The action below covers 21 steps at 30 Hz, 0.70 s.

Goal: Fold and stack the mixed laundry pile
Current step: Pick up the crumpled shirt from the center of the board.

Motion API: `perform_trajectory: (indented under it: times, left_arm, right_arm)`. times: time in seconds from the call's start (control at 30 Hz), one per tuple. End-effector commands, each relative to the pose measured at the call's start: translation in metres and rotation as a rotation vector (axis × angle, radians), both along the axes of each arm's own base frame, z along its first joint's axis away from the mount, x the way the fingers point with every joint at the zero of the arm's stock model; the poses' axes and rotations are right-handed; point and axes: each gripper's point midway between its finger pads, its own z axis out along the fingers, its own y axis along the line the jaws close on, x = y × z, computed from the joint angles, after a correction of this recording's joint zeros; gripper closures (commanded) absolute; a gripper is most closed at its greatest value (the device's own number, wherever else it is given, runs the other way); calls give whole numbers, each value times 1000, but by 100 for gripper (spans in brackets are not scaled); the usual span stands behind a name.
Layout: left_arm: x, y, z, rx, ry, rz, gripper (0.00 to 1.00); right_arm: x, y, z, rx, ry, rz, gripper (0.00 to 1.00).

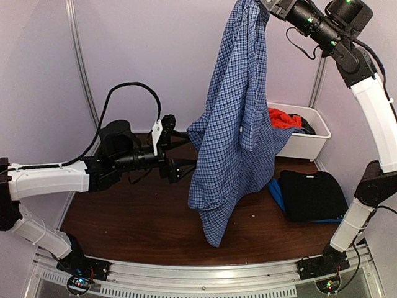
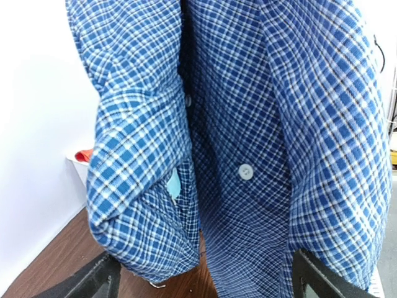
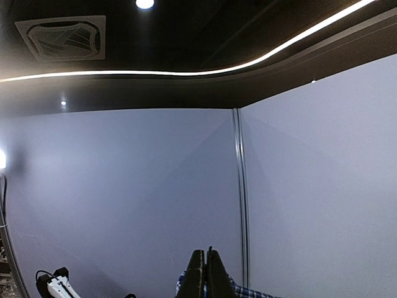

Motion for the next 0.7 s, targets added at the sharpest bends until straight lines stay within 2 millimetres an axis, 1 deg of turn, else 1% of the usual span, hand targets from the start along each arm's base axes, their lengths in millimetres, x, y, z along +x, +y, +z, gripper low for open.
perform_trajectory:
  times: [0.0,0.07,0.13,0.2,0.3,0.4,0.47,0.53,0.57,0.63,0.67]
  left_arm:
    - [-17,-23,-7,2,29,-102,2]
    - [-29,-38,-15,30,40,-158,2]
    - [-42,-49,-19,29,42,-206,2]
    - [-56,-56,-20,19,41,-259,2]
    - [-71,-58,-16,8,34,-301,2]
    - [-77,-49,-22,41,33,-294,2]
    - [-80,-48,-24,64,34,-286,2]
    - [-89,-55,-27,87,27,-291,2]
    - [-93,-62,-27,96,19,-288,2]
    - [-96,-78,-29,103,13,-261,2]
    - [-94,-85,-29,102,6,-239,2]
  right_arm:
    - [-6,-8,11,32,-31,-26,100]
    - [-4,-8,10,30,-32,-34,100]
    - [-2,-8,9,24,-33,-49,100]
    - [1,-9,7,13,-33,-71,100]
    - [6,-10,3,-3,-29,-105,100]
    - [7,-13,3,-8,-34,-126,100]
    - [7,-14,3,-6,-34,-133,100]
    - [9,-14,3,-2,-33,-138,100]
    - [11,-14,3,1,-31,-143,100]
    - [14,-12,1,2,-24,-146,100]
    - [15,-12,1,5,-24,-143,100]
